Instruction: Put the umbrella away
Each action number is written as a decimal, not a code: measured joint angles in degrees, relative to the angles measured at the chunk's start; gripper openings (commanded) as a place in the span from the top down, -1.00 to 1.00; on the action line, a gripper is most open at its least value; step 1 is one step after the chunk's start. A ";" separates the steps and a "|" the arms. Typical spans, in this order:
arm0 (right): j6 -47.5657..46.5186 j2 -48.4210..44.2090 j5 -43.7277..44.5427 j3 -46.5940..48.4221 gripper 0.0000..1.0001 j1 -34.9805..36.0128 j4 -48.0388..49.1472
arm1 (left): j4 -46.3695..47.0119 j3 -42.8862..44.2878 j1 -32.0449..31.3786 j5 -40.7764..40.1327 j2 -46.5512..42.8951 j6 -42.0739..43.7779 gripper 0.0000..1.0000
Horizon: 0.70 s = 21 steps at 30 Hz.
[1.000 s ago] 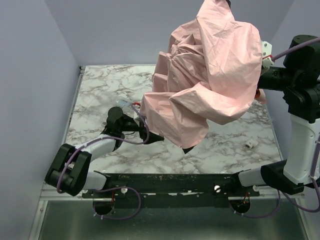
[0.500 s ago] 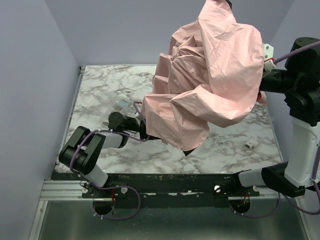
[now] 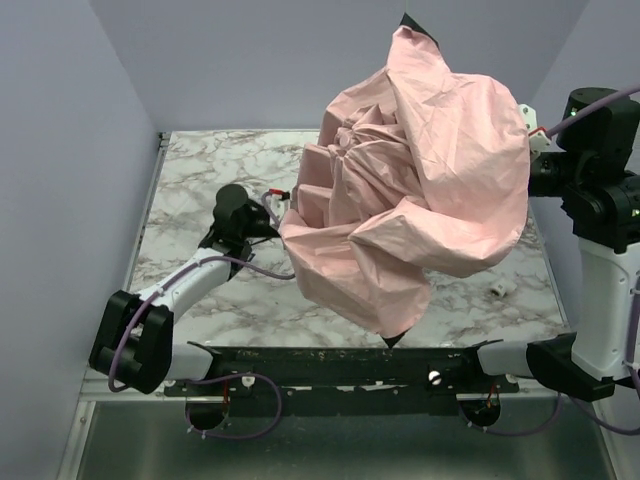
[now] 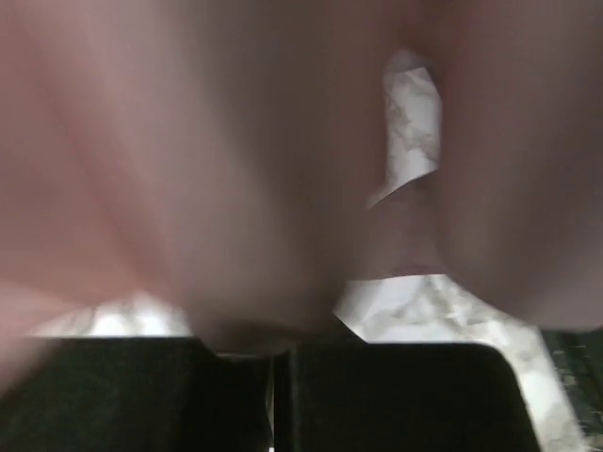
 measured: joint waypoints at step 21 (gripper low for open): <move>0.94 -0.24 11.19 0.28 0.99 1.99 -0.07 | -56.74 6.34 0.85 -8.94 -7.82 41.46 1.00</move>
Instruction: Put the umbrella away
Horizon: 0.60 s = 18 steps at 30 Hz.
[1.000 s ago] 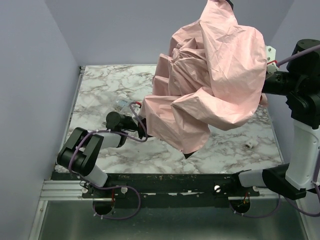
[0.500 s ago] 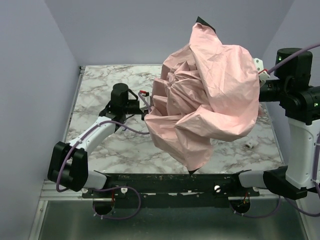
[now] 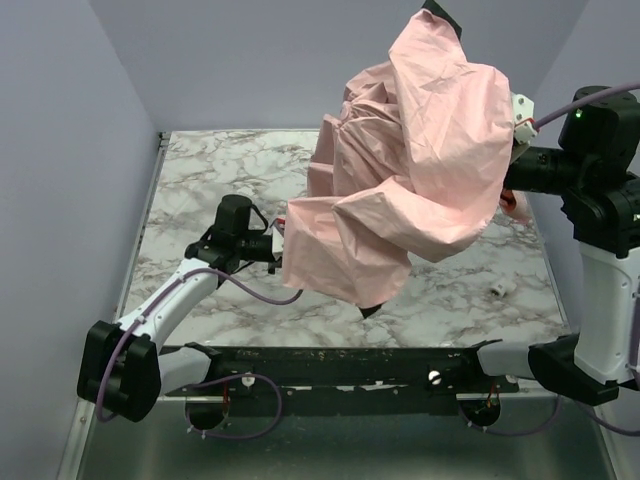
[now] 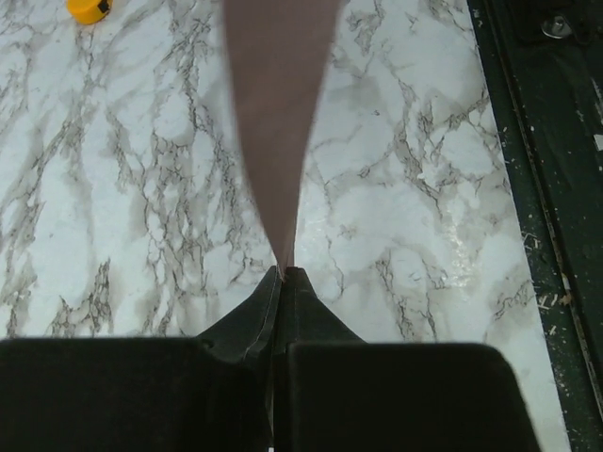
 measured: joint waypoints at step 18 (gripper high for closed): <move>2.43 -0.68 -13.25 -5.73 0.99 -0.04 4.52 | 10.29 -5.84 3.02 0.33 -2.36 -4.66 1.00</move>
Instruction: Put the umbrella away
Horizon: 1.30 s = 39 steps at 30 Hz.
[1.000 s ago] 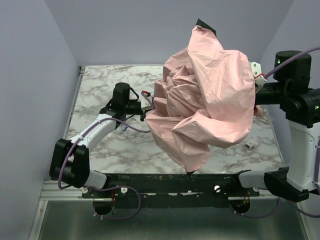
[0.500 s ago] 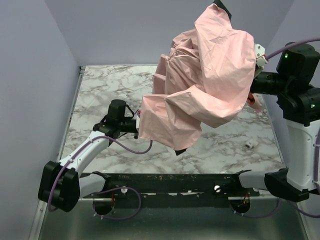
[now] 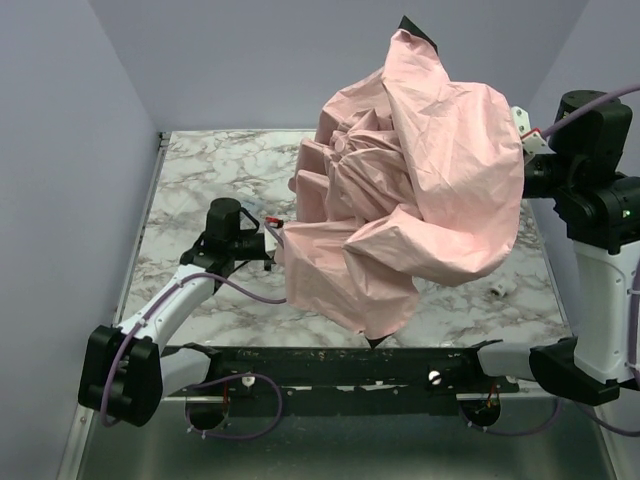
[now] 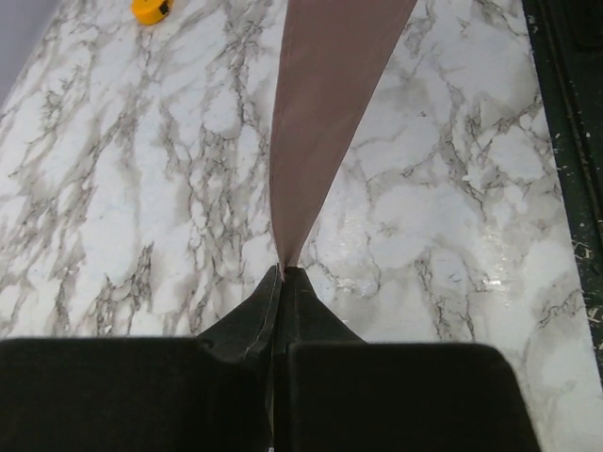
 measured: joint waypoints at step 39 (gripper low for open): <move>23.47 0.28 1.66 -2.01 0.99 -6.64 15.80 | -5.88 -7.50 -1.95 -4.24 -28.09 1.11 1.00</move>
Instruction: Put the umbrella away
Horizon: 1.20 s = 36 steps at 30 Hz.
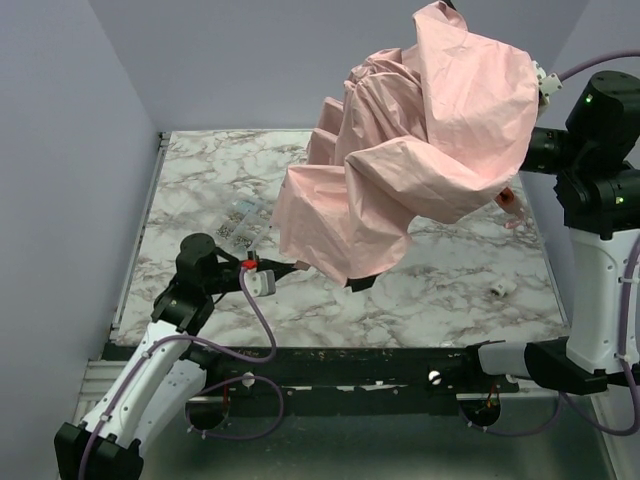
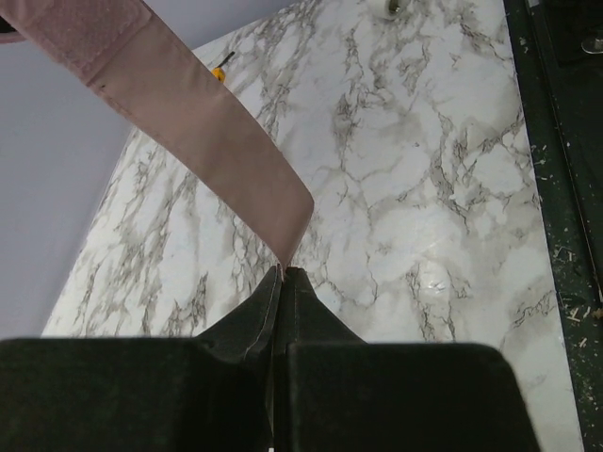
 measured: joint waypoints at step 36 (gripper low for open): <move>-37.81 0.42 -4.26 0.55 1.00 2.05 -31.89 | 6.12 9.68 4.76 -0.87 24.28 6.75 1.00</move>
